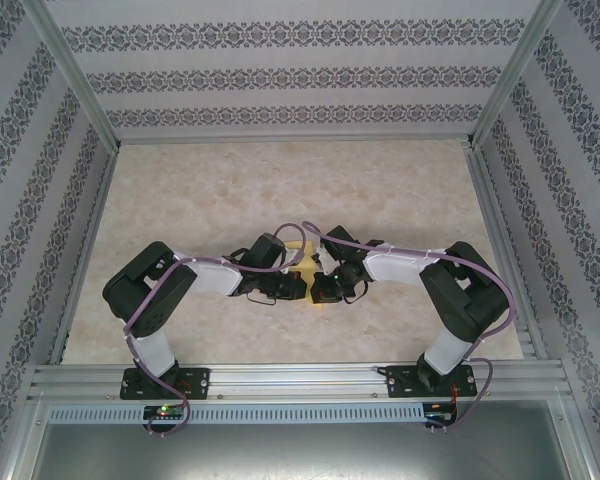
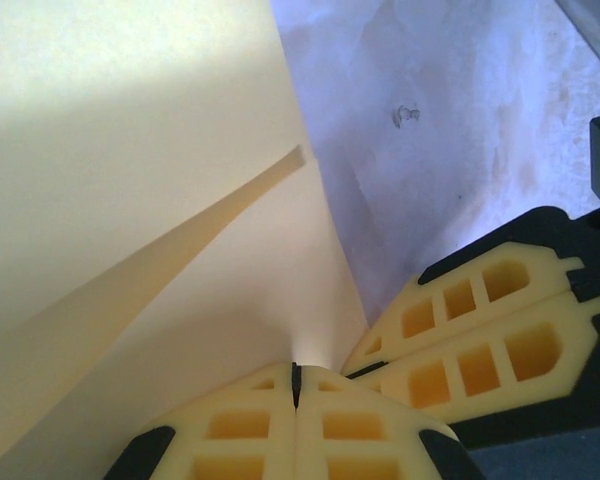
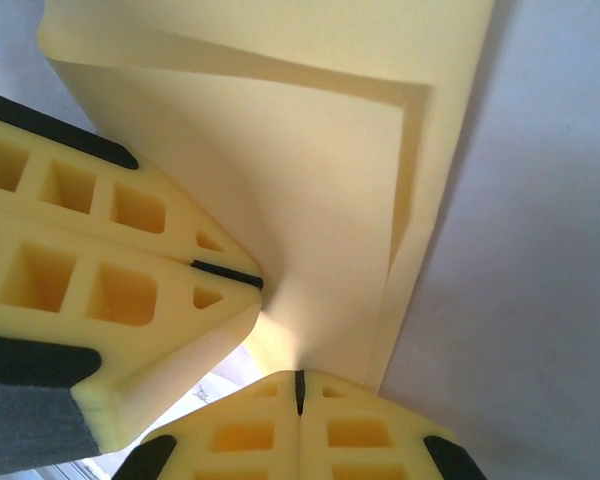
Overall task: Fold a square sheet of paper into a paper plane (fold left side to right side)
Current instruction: Third fold the triangle at the center of the table.
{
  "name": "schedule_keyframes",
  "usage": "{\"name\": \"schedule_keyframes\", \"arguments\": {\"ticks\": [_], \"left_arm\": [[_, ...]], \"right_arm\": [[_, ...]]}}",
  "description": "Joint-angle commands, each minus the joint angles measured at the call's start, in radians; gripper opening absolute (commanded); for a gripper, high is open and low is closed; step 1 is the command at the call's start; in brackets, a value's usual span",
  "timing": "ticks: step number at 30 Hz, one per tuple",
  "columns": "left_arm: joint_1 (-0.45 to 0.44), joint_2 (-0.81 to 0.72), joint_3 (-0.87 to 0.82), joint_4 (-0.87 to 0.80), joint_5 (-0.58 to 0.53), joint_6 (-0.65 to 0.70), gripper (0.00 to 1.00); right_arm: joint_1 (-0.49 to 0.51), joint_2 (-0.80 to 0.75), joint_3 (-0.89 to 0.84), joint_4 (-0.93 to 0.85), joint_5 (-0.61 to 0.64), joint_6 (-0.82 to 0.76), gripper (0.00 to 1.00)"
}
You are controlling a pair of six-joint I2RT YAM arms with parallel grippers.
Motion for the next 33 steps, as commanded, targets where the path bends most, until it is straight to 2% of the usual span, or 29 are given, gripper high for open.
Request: {"name": "schedule_keyframes", "arguments": {"ticks": [1,15,23,26,29,33], "left_arm": [[0.056,-0.013,-0.034,-0.072,-0.127,0.061,0.01],[0.229,-0.059,-0.042,-0.135,-0.133,0.155,0.01],[0.290,-0.108,-0.024,-0.169,-0.098,0.176,0.04],[0.298,-0.160,-0.017,-0.191,-0.089,0.169,0.09],[0.298,-0.224,-0.026,-0.205,-0.077,0.141,0.16],[0.296,-0.317,-0.063,-0.220,-0.057,0.053,0.29]], "right_arm": [[0.007,0.047,-0.023,-0.105,0.093,-0.019,0.00],[0.005,0.041,-0.033,-0.111,0.090,-0.022,0.00],[0.004,0.004,-0.039,-0.061,0.076,-0.022,0.00],[0.004,-0.041,-0.042,-0.009,0.064,-0.022,0.00],[0.004,-0.120,-0.055,0.036,0.082,-0.021,0.09],[-0.004,-0.216,-0.055,0.017,0.177,-0.041,0.20]]}}
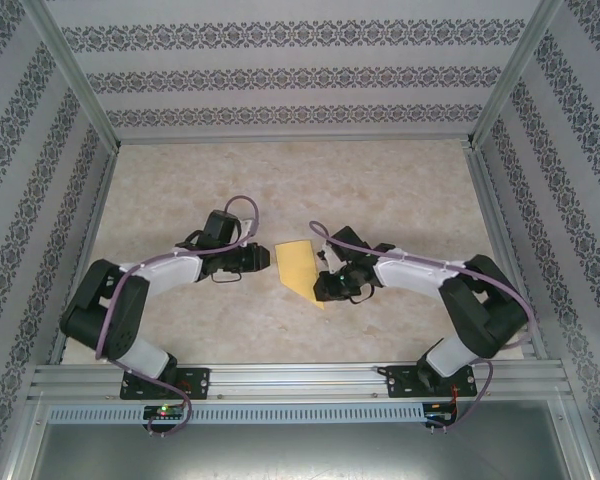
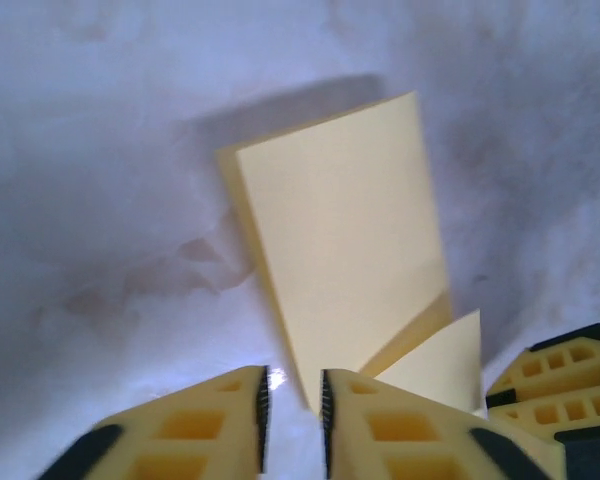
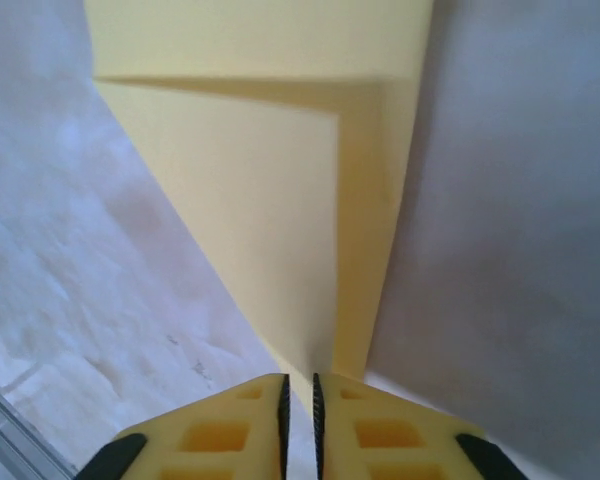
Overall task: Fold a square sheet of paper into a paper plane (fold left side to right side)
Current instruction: Third fold the triangle at the center of the table, then fourth fold the wing at the center of the table.
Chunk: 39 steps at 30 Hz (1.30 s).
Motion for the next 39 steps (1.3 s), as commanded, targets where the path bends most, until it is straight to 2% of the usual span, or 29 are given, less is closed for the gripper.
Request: {"name": "schedule_keyframes", "arguments": {"ticks": [1,5,9,13,20,25,28,32,39], "left_arm": [[-0.002,-0.080,-0.038,-0.047,0.009,-0.083,0.33],[-0.036,-0.149,-0.085,-0.044,-0.001,-0.165,0.43],[-0.058,-0.166,-0.101,-0.051,-0.006,-0.235,0.49],[-0.085,-0.140,-0.107,0.001,0.006,-0.306,0.55],[-0.135,-0.033,-0.076,0.050,0.003,-0.361,0.57],[-0.166,0.025,-0.063,0.124,0.018,-0.400,0.57],[-0.187,0.041,-0.047,0.127,0.008,-0.406,0.58],[-0.200,0.056,-0.028,0.123,0.003,-0.406,0.58],[-0.216,0.068,0.004,0.099,-0.012,-0.413,0.58]], "right_arm": [[-0.005,-0.078,-0.003,0.000,0.109,-0.038,0.24],[-0.016,-0.088,-0.007,0.037,0.121,-0.076,0.38],[-0.038,-0.046,-0.006,0.126,0.046,-0.111,0.50],[-0.044,0.007,0.011,0.166,0.003,-0.120,0.52],[-0.044,0.053,0.006,0.175,0.045,-0.109,0.38],[-0.044,0.068,0.007,0.186,0.038,-0.105,0.19],[-0.046,0.068,0.007,0.179,0.047,-0.106,0.11],[-0.047,0.066,0.008,0.166,0.063,-0.108,0.06],[-0.050,0.061,0.004,0.150,0.076,-0.111,0.05]]}}
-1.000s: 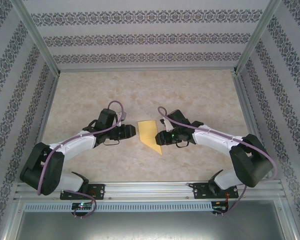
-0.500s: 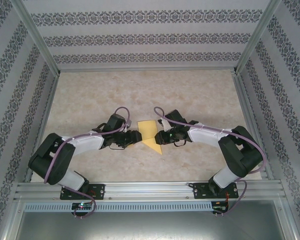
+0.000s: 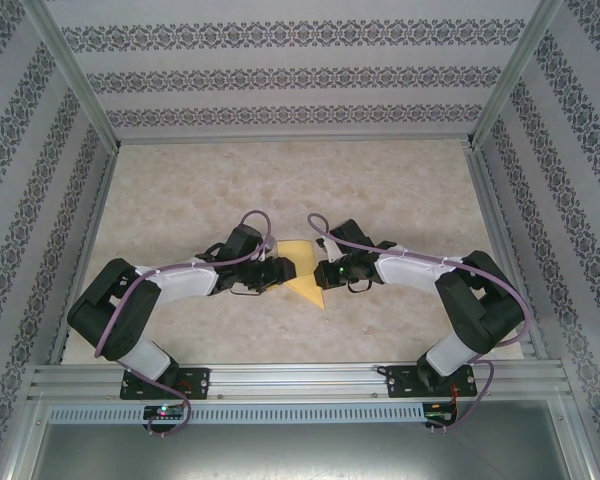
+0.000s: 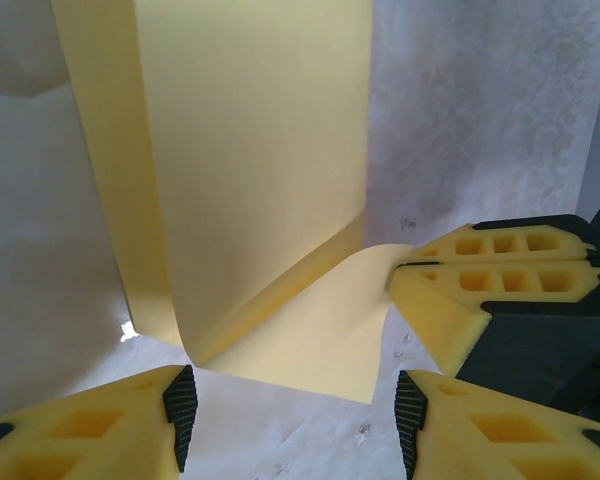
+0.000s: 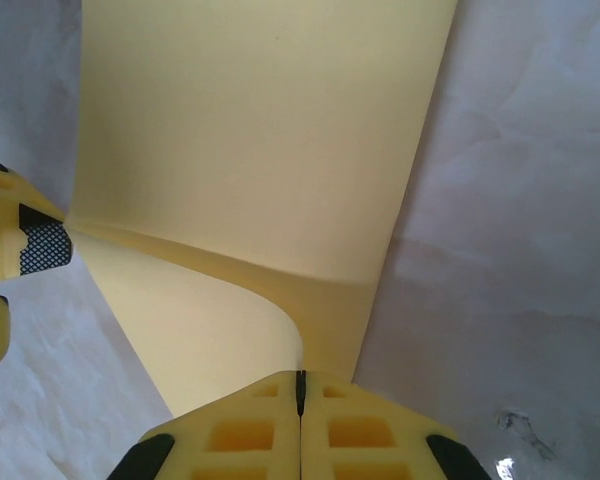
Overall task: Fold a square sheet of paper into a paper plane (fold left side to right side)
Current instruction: Fourth fold the wing at the center of the table.
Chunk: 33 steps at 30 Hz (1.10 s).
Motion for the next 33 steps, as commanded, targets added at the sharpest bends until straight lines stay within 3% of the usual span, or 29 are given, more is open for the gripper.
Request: {"name": "schedule_keyframes", "arguments": {"ticks": [1,16,21,27,33], "left_arm": [[-0.026,0.013,0.039,-0.008,-0.020,-0.010,0.58],[-0.039,0.038,0.071,-0.060,-0.053,-0.007,0.59],[-0.045,0.060,0.083,-0.026,-0.042,-0.019,0.49],[-0.054,0.064,0.098,0.006,-0.039,-0.040,0.37],[-0.061,0.060,0.103,0.020,-0.034,-0.064,0.31]], "right_arm": [[-0.009,0.005,0.003,-0.017,0.025,-0.011,0.05],[-0.012,0.002,-0.003,-0.019,0.028,-0.011,0.04],[-0.012,0.002,-0.001,-0.022,0.023,-0.012,0.05],[-0.010,-0.111,-0.039,-0.011,0.081,-0.012,0.28],[0.033,-0.307,-0.125,-0.019,0.208,-0.030,0.39]]}}
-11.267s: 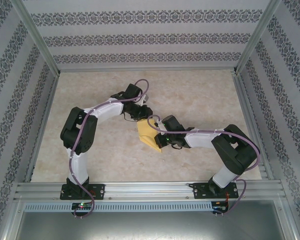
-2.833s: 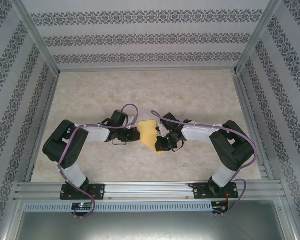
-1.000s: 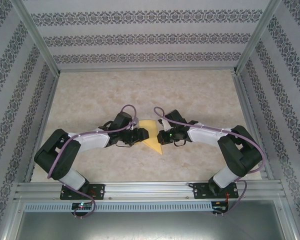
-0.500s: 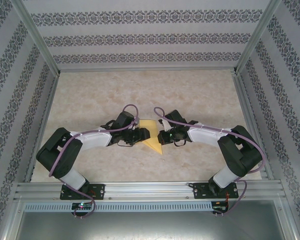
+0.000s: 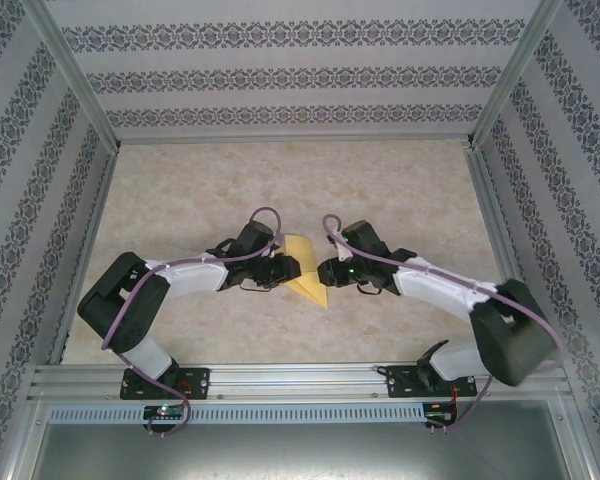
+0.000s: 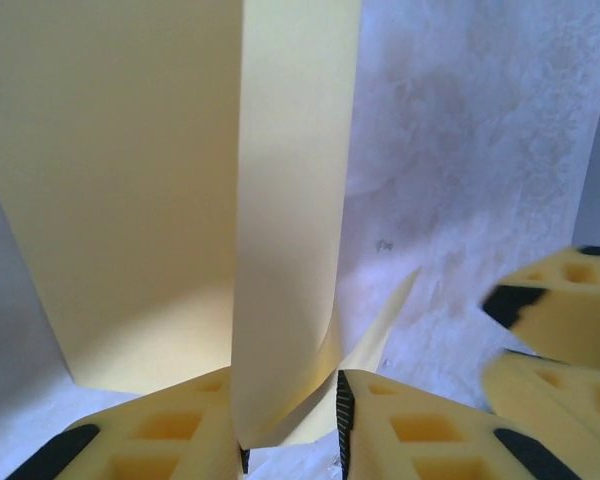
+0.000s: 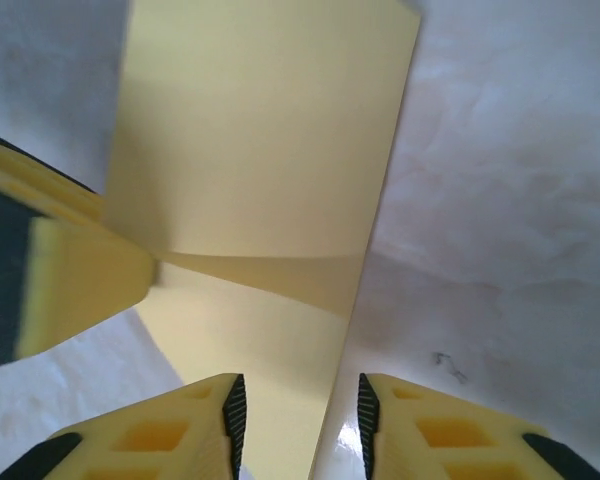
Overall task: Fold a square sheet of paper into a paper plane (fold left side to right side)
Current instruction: Fourth fold the wing at the center of the table.
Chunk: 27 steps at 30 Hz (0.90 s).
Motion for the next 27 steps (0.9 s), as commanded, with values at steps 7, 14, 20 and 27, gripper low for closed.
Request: {"name": "schedule_keyframes", "arguments": {"ticks": [7,14,20,27], "left_arm": [[-0.016,-0.008,0.033,0.023,-0.001,-0.040,0.31],[-0.015,-0.009,0.041,0.010,-0.001,-0.052,0.31],[-0.017,-0.013,0.050,-0.003,-0.004,-0.051,0.31],[-0.019,-0.013,0.066,-0.011,-0.004,-0.053,0.32]], "right_arm": [[0.211,-0.182,-0.162,0.061,0.282,-0.018,0.44],[0.326,0.000,-0.095,0.103,0.373,-0.021,0.44],[0.371,0.094,-0.029,0.090,0.452,-0.054,0.44],[0.389,0.142,-0.010,0.078,0.507,-0.073,0.44]]}}
